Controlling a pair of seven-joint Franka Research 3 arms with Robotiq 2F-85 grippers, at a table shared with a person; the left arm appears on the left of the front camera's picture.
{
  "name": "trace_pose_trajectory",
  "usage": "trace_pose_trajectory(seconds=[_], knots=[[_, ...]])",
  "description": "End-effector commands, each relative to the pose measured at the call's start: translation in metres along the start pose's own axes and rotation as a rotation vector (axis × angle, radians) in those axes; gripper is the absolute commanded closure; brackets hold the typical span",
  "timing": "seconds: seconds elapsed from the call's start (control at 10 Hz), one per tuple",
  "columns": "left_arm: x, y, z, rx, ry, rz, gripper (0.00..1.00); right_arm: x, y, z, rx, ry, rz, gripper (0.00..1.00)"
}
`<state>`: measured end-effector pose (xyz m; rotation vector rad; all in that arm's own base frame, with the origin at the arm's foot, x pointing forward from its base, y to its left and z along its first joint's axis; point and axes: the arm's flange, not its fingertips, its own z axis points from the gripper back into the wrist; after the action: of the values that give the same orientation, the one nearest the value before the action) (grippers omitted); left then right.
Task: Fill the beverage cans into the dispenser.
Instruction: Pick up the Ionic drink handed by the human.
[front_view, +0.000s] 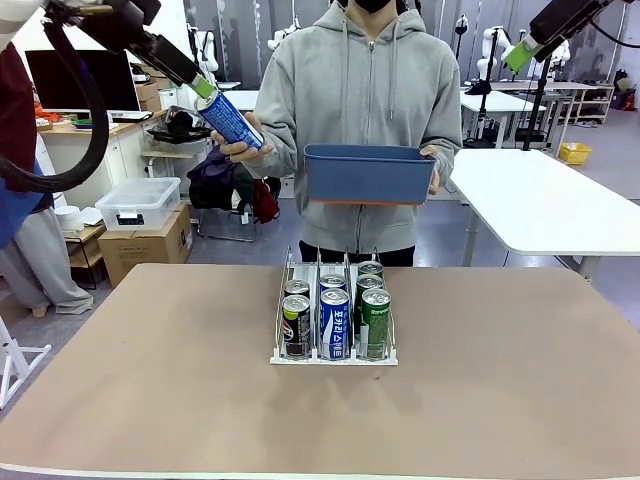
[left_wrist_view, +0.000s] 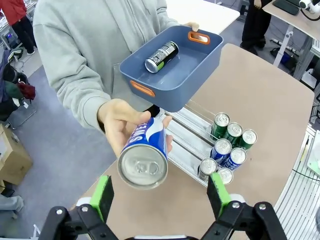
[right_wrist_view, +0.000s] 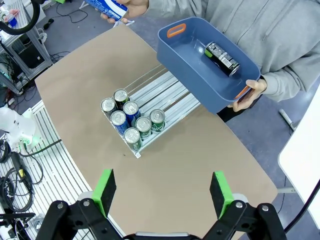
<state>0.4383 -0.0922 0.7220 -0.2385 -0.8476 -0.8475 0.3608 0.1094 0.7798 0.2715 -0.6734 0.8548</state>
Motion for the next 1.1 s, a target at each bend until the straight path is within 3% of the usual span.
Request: trace_pose_trajectory(seconds=[0.0, 1.0], knots=[[0.002, 0.004, -0.014, 0.018, 0.007, 0.013, 0.00, -0.001, 0.000, 0.000, 0.002, -0.001, -0.001, 0.00], [0.002, 0.027, -0.052, 0.007, 0.006, 0.085, 0.00, -0.001, 0.000, 0.000, 0.002, -0.001, -0.001, 0.00]])
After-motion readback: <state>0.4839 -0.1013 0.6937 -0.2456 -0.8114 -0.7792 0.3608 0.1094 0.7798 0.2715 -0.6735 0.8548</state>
